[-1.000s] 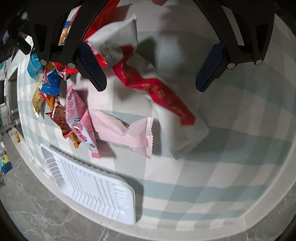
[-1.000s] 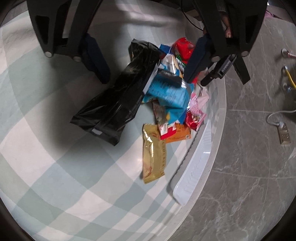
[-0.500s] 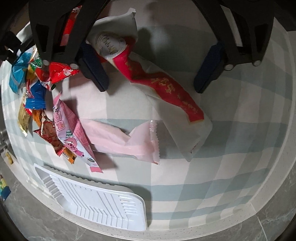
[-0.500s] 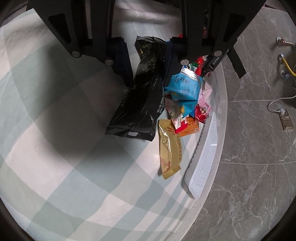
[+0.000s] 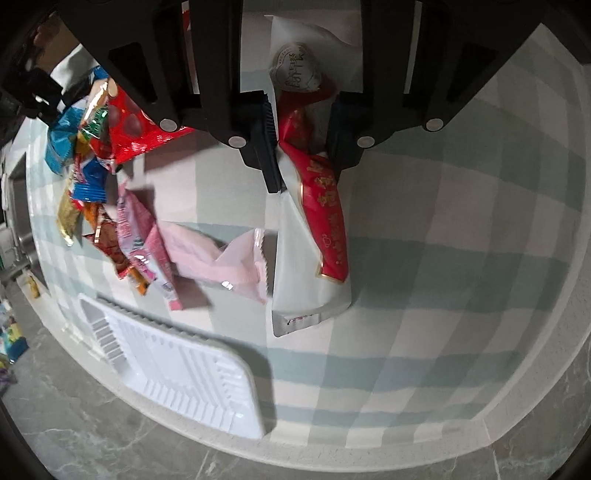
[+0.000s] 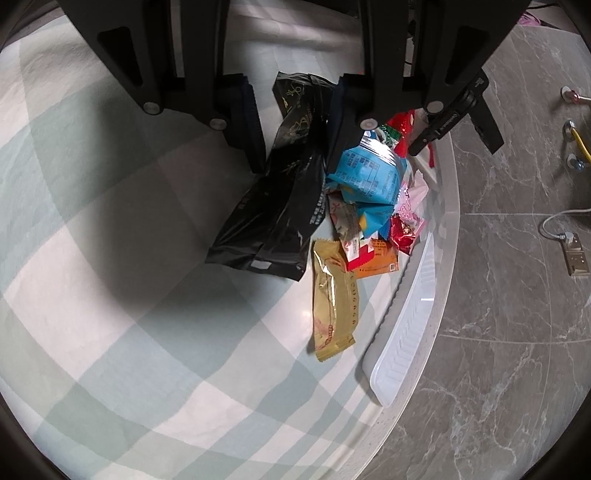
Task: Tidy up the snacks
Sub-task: 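Carry both packets into the white tray and open both tools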
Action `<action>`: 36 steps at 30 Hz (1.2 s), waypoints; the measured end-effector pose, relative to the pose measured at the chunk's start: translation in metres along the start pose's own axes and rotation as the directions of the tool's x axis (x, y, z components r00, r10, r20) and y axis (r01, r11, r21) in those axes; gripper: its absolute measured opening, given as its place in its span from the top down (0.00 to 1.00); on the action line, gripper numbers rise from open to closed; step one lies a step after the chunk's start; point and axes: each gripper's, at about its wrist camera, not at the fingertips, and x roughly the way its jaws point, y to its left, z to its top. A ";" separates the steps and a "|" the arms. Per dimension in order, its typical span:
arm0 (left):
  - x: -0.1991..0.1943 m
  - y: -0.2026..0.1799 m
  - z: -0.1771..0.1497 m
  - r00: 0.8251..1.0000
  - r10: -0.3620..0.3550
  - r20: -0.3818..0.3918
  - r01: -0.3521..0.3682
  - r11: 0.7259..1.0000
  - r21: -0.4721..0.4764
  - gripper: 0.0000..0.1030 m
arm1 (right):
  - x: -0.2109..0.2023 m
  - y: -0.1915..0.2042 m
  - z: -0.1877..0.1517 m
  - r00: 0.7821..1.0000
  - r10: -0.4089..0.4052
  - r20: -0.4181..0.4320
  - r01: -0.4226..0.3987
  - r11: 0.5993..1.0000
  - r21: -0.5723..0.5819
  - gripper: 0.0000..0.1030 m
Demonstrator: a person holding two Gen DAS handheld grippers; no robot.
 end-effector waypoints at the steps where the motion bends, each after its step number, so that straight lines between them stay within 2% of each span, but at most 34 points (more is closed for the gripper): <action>1: -0.005 0.001 0.001 1.000 -0.006 0.009 0.006 1.000 0.001 0.80 | -0.001 0.001 0.000 1.000 0.000 -0.002 0.000 1.000 -0.002 0.69; 10: -0.045 0.001 0.030 0.993 -0.075 0.090 0.071 0.997 0.041 0.80 | -0.033 0.002 0.020 0.997 0.074 0.030 -0.075 0.997 0.021 0.73; 19: -0.041 -0.036 0.082 0.980 -0.172 0.095 0.160 0.979 0.128 0.80 | -0.041 0.046 0.078 0.981 0.186 0.055 -0.184 0.982 -0.042 0.73; 26: -0.019 -0.071 0.139 0.972 -0.217 0.087 0.198 0.962 0.190 0.80 | -0.011 0.101 0.138 0.977 0.213 0.001 -0.211 0.969 -0.126 0.73; 32: 0.018 -0.093 0.183 0.975 -0.218 0.051 0.202 0.955 0.218 0.80 | 0.031 0.147 0.182 0.983 0.170 -0.064 -0.180 0.960 -0.216 0.73; 36: 0.046 -0.104 0.206 0.980 -0.198 0.019 0.189 0.955 0.231 0.79 | 0.064 0.163 0.207 0.987 0.126 -0.098 -0.147 0.958 -0.248 0.73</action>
